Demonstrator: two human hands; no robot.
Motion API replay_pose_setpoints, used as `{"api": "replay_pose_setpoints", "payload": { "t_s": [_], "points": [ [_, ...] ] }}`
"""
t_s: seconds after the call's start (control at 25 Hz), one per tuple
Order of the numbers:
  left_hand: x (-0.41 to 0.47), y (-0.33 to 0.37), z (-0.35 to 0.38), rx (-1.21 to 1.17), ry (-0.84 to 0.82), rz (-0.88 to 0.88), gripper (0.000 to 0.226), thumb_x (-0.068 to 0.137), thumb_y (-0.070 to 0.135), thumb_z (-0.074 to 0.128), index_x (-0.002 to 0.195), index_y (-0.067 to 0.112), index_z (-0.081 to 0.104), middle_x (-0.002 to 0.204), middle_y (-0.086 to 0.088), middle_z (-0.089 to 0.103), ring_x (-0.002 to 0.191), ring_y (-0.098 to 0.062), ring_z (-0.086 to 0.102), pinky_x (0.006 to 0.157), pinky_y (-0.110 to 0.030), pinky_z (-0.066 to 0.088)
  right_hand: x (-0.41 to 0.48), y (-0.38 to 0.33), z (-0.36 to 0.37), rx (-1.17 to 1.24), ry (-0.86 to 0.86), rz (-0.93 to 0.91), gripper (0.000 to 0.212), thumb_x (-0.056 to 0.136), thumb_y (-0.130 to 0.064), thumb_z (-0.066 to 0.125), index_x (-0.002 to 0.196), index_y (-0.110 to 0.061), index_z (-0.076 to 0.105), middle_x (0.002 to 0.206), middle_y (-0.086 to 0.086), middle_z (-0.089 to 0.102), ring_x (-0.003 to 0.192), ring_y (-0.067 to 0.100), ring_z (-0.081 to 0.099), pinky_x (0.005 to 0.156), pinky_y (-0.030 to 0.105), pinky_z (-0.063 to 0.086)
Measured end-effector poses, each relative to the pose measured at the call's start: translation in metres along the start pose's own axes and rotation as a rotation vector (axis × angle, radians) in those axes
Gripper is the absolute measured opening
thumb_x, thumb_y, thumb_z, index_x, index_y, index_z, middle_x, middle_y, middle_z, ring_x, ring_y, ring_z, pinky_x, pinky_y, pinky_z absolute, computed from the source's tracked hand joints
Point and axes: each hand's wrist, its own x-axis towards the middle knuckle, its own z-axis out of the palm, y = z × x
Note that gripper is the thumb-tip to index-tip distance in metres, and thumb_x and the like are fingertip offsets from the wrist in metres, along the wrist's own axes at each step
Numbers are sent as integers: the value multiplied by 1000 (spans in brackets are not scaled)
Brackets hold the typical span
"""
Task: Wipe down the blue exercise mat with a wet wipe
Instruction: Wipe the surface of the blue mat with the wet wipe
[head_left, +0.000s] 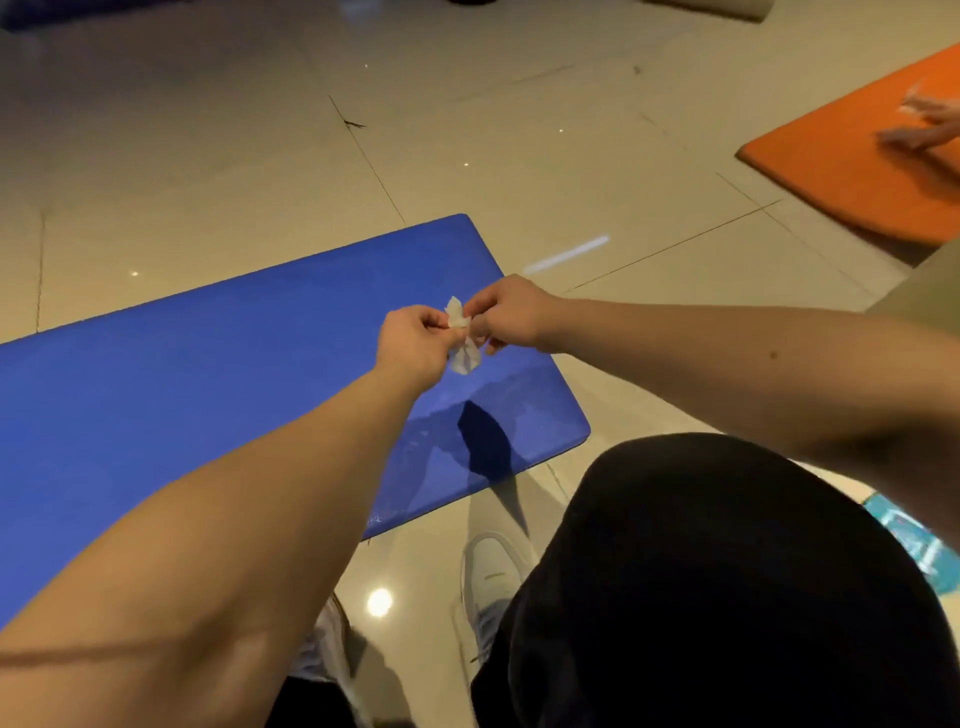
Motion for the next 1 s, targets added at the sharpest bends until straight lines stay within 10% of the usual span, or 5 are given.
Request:
{"api": "replay_pose_setpoints", "payload": {
  "t_s": [0.24, 0.52, 0.72, 1.0],
  "points": [
    [-4, 33, -10, -134, -37, 55, 25, 85, 20, 80, 96, -1, 72, 84, -10, 68, 63, -16, 55, 51, -16, 44, -8, -25, -14, 35, 175, -17, 45, 78, -17, 84, 110, -5, 54, 90, 20, 67, 64, 31, 64, 67, 44, 59],
    [51, -16, 39, -274, -105, -110, 16, 91, 3, 70, 107, 0, 68, 91, -8, 69, 53, -8, 62, 48, -17, 48, 45, 53, 2, 46, 273, 140, 7, 79, -4, 74, 86, -2, 71, 70, 6, 63, 61, 18, 56, 60, 32, 51],
    [98, -116, 62, 254, -89, -242, 27, 95, 14, 64, 122, 12, 64, 118, -6, 67, 106, -28, 64, 89, -39, 55, 88, 151, 2, 61, 394, 339, 9, 86, -5, 62, 82, -11, 67, 80, 4, 65, 73, 19, 62, 54, 16, 44],
    [132, -171, 71, 860, -142, -142, 89, 85, 47, 76, 156, 28, 26, 165, -5, 7, 151, -33, 6, 121, -54, 15, 123, 218, 17, -49, 479, 316, 23, 96, -7, 55, 106, 1, 73, 100, 14, 73, 71, 17, 63, 51, 7, 34]
  ]
}}
